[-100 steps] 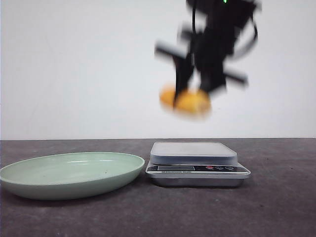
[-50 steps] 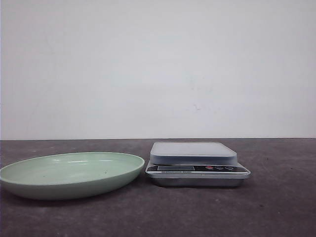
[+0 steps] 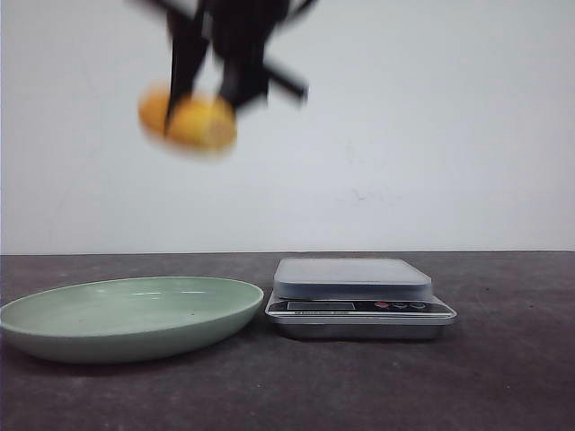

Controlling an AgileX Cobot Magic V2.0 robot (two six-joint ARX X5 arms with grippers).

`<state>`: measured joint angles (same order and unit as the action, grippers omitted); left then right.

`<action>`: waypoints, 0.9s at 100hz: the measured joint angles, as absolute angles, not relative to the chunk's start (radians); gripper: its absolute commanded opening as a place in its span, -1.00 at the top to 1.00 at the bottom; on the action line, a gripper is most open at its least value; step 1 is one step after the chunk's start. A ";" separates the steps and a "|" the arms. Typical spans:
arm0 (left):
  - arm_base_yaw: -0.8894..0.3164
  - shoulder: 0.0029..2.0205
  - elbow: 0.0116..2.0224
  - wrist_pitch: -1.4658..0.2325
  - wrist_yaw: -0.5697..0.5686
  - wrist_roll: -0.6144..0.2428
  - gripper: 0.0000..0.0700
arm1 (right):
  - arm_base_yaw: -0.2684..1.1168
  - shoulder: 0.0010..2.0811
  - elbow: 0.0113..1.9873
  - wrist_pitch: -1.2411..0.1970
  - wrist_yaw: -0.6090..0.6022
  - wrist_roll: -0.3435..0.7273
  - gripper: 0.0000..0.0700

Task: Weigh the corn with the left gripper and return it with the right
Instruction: 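Lower the corn onto the green plate and open the right gripper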

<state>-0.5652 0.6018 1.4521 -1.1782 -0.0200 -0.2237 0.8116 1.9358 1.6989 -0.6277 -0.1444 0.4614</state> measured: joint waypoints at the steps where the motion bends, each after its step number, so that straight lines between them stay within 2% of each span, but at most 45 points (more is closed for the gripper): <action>1: -0.565 0.602 1.452 -1.178 -0.020 -0.224 0.99 | 0.812 1.946 1.699 -0.630 -0.147 0.466 0.99; 22: -0.565 0.602 1.452 -1.178 -0.020 -0.224 0.99 | 0.846 2.096 1.697 -0.648 -0.195 0.538 0.98; 25: -0.565 0.602 1.452 -1.179 -0.020 -0.224 0.99 | 0.851 2.106 1.697 -0.649 -0.196 0.548 0.92; 30: -0.565 0.602 1.452 -1.179 -0.020 -0.224 0.99 | 0.858 2.112 1.695 -0.651 -0.192 0.559 0.55; 40: -0.565 0.602 1.452 -1.179 -0.020 -0.224 0.99 | 0.869 2.110 1.695 -0.636 -0.183 0.572 -0.52; 42: -0.565 0.602 1.452 -1.179 -0.020 -0.224 0.99 | 0.870 2.110 1.695 -0.633 -0.183 0.574 -0.67; 45: -0.565 0.602 1.452 -1.179 -0.020 -0.224 0.99 | 0.871 2.110 1.695 -0.630 -0.184 0.576 -0.78; 74: -0.565 0.602 1.452 -1.209 -0.020 -0.224 0.99 | 0.843 2.049 1.694 -0.616 -0.204 0.554 -0.73; 80: -0.565 0.602 1.452 -1.209 -0.020 -0.223 0.99 | 0.830 1.990 1.694 -0.593 -0.187 0.531 -0.62; 90: -0.565 0.602 1.452 -1.210 -0.020 -0.224 0.99 | 0.812 1.853 1.694 -0.581 -0.124 0.471 -0.31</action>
